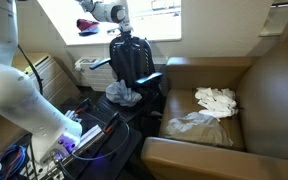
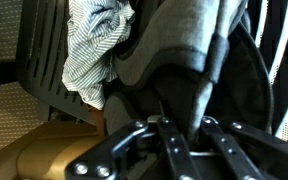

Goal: Move the grey bag from the chair to the brown couch

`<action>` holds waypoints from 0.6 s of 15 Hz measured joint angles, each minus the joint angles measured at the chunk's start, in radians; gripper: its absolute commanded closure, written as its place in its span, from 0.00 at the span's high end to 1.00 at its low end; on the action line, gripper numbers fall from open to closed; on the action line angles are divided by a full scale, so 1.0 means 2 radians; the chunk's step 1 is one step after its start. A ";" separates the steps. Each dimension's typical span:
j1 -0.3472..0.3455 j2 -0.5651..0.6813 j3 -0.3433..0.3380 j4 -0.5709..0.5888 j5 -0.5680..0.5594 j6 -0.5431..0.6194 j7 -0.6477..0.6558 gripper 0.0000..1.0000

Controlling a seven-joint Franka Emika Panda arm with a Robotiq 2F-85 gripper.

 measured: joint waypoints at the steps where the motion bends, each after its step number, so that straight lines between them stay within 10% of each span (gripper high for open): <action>1: 0.000 0.000 0.000 0.000 0.000 0.000 0.001 0.03; 9: 0.020 -0.027 -0.015 -0.018 -0.035 0.044 0.010 0.04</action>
